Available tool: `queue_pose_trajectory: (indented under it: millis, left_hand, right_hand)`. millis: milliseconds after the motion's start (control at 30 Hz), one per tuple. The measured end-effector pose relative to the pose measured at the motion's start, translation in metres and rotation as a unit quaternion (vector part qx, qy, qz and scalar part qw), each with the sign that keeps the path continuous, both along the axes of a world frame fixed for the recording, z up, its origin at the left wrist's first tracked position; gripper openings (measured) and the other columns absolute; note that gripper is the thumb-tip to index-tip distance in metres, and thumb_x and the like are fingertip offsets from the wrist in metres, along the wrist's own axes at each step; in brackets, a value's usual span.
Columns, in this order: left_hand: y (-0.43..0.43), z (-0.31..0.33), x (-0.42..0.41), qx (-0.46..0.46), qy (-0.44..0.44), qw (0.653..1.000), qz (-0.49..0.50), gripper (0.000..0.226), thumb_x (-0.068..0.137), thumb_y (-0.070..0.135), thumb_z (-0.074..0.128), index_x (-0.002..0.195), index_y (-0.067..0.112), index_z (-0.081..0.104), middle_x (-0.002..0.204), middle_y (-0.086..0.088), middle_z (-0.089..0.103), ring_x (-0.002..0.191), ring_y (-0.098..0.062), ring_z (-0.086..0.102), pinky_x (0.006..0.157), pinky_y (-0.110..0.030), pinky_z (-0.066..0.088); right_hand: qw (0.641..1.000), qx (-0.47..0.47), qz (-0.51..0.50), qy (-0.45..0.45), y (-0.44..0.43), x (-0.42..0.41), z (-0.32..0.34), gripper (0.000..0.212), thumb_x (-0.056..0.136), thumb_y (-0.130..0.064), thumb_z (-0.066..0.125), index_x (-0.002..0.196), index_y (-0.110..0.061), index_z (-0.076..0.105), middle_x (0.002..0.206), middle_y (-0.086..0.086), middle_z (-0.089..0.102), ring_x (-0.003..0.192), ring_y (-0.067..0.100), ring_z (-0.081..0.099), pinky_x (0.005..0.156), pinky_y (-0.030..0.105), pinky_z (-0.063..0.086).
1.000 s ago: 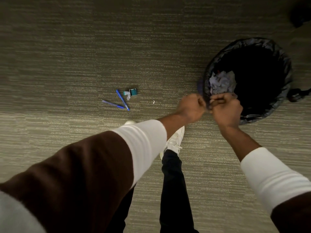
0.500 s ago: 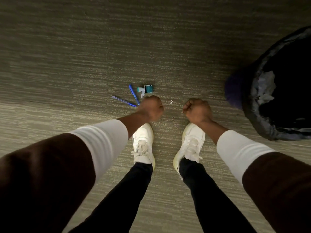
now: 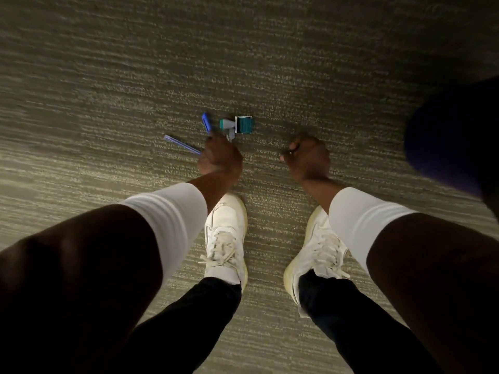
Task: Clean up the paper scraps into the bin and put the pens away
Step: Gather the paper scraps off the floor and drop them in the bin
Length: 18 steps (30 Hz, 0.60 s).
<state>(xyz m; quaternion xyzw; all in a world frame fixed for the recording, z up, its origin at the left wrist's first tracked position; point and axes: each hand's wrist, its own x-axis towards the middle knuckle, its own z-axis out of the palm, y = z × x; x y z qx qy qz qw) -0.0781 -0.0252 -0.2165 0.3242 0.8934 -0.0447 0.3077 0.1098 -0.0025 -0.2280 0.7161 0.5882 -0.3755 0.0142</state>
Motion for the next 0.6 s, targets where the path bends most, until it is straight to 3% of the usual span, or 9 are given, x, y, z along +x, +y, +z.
queue_pose_trajectory:
  millis: [133, 233, 467, 600]
  left_hand:
    - [-0.005, -0.012, -0.011, 0.039, -0.021, 0.999, -0.003, 0.052, 0.095, 0.037, 0.067, 0.141, 0.021, 0.047, 0.124, -0.011, 0.072, 0.112, -0.039, 0.07, 0.088, -0.048, 0.056]
    - [-0.006, -0.015, -0.014, 0.054, -0.016, 0.998, -0.011, 0.037, 0.095, 0.035, 0.067, 0.129, 0.024, 0.059, 0.119, -0.007, 0.074, 0.109, -0.037, 0.071, 0.086, -0.047, 0.058]
    - [-0.001, -0.021, -0.024, 0.089, -0.037, 0.995, 0.007, 0.015, 0.092, 0.034, 0.071, 0.102, 0.025, 0.075, 0.109, -0.005, 0.077, 0.101, -0.034, 0.074, 0.08, -0.039, 0.055]
    - [0.0, -0.023, -0.024, 0.083, -0.041, 0.996, 0.01, 0.017, 0.094, 0.034, 0.063, 0.101, 0.025, 0.075, 0.108, -0.007, 0.077, 0.101, -0.034, 0.073, 0.076, -0.034, 0.048]
  right_hand:
    - [0.999, 0.003, -0.021, 0.026, -0.002, -0.001, -0.007, 0.02, 0.076, -0.024, 0.085, 0.089, -0.016, 0.072, 0.095, 0.006, 0.078, 0.092, 0.028, 0.074, 0.084, 0.036, 0.058]
    - [0.999, 0.012, -0.008, 0.03, -0.005, 0.0, -0.01, 0.016, 0.08, -0.02, 0.082, 0.092, -0.015, 0.072, 0.097, 0.009, 0.078, 0.092, 0.03, 0.074, 0.085, 0.041, 0.058]
    - [0.997, 0.034, -0.072, 0.022, -0.012, -0.007, -0.013, 0.01, 0.086, -0.014, 0.074, 0.087, -0.023, 0.071, 0.099, 0.005, 0.078, 0.091, 0.026, 0.074, 0.083, 0.035, 0.057]
    - [0.996, 0.05, -0.065, 0.022, -0.012, -0.006, -0.016, 0.011, 0.084, -0.013, 0.071, 0.085, -0.024, 0.072, 0.09, -0.002, 0.078, 0.083, 0.022, 0.074, 0.077, 0.03, 0.057]
